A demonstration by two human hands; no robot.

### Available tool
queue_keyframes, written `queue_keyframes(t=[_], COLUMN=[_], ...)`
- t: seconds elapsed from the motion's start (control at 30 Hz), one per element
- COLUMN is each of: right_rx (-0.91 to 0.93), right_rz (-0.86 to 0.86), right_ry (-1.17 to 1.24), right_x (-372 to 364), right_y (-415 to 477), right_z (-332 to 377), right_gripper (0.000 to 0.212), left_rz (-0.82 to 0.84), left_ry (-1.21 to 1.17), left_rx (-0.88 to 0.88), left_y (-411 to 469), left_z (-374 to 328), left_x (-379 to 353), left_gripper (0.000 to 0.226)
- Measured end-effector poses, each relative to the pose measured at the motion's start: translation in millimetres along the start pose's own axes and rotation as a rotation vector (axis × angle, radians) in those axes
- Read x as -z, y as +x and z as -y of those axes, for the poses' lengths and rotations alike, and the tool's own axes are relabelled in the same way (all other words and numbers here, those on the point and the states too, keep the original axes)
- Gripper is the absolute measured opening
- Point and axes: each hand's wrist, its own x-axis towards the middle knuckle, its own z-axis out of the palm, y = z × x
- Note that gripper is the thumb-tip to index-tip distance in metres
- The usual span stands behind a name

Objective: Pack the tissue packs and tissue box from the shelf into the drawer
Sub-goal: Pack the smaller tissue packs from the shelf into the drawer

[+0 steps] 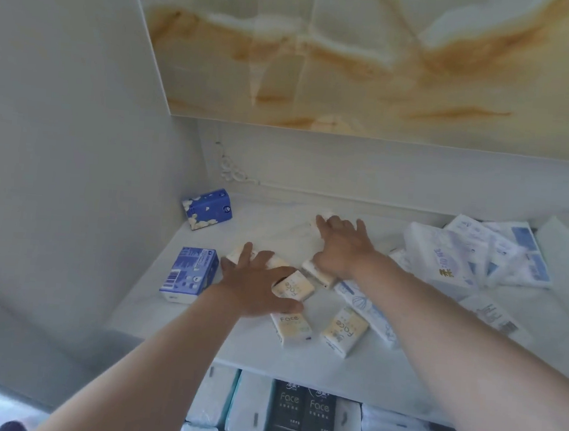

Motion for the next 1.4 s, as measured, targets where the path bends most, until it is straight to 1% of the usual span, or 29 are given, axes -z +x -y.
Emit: queue_keyframes(t=[0.1, 0.17, 0.23, 0.3, 0.43, 0.47, 0.5, 0.57, 0.63, 0.67, 0.7, 0.77, 0.83, 0.9, 0.93, 1.0, 1.03, 1.1, 1.17, 1.23, 1.3, 1.4], right_rx=[0.054, 0.072, 0.087, 0.119, 0.202, 0.202, 0.208, 0.218, 0.217, 0.215, 0.213, 0.236, 0.271, 0.283, 0.294, 0.334, 0.352, 0.354, 0.337, 0.325, 0.316, 0.272], right_rz=[-0.015, -0.012, -0.045, -0.111, -0.194, -0.192, -0.189, -0.217, -0.297, -0.306, -0.273, -0.119, 0.042, 0.142, 0.147, 0.073, 0.022, -0.061, -0.117, -0.154, -0.165, -0.081], right_ry=[-0.116, -0.107, -0.053, -0.015, -0.015, 0.028, 0.082, 0.181, 0.276, 0.326, 0.373, 0.405, 0.363, 0.255, 0.170, 0.002, -0.038, -0.044, -0.018, -0.013, 0.013, 0.157], right_x=[1, 0, -4, -9, -18, -18, -17, -13, -4, 0, 4, 6, 0, -6, -10, -16, -18, -22, -24, -24, -23, -21], right_y=[-12, -23, -39, -55, -76, -79, -83, -89, -95, -97, -101, -111, -124, -136, -141, -148, -152, -159, -168, -178, -191, -213], right_z=[9, 13, 17, 19, 19, 20, 20, 21, 18, 15, 11, 2, -5, -7, -5, 0, 3, 7, 7, 10, 17, 32], right_gripper=[0.071, 0.066, 0.066, 0.063, 0.047, 0.049, 0.056, 0.069, 0.072, 0.072, 0.072, 0.069, 0.066, 0.069, 0.072, 0.072, 0.069, 0.065, 0.063, 0.056, 0.053, 0.056], left_rz=[-0.018, -0.034, -0.063, -0.148, -0.415, -0.449, -0.456, -0.445, -0.475, -0.476, -0.443, -0.323, -0.228, -0.147, -0.110, -0.064, -0.068, -0.127, -0.211, -0.268, -0.282, -0.261], left_ry=[-0.073, -0.106, -0.124, -0.145, -0.144, -0.146, -0.169, -0.257, -0.312, -0.357, -0.420, -0.487, -0.384, -0.269, -0.255, -0.224, -0.200, -0.187, -0.192, -0.188, -0.191, -0.133], left_rx=[0.007, 0.022, 0.043, 0.052, -0.001, -0.023, -0.033, -0.006, 0.016, 0.010, -0.006, -0.091, -0.178, -0.219, -0.231, -0.243, -0.252, -0.255, -0.209, -0.161, -0.134, -0.078], left_y=[-5, -9, -15, -20, -30, -33, -35, -43, -50, -53, -55, -60, -64, -67, -69, -74, -76, -81, -91, -109, -130, -166], left_z=[-1, -4, -9, -15, -28, -32, -34, -39, -42, -42, -41, -40, -38, -38, -38, -41, -41, -40, -38, -34, -30, -22], left_x=[-3, -4, -5, -7, -12, -12, -12, -10, -4, -1, 0, -2, -10, -22, -27, -33, -35, -38, -38, -37, -42, -57], left_gripper=[0.077, 0.074, 0.072, 0.065, 0.052, 0.050, 0.049, 0.045, 0.041, 0.038, 0.037, 0.038, 0.044, 0.051, 0.056, 0.065, 0.068, 0.065, 0.059, 0.056, 0.056, 0.055])
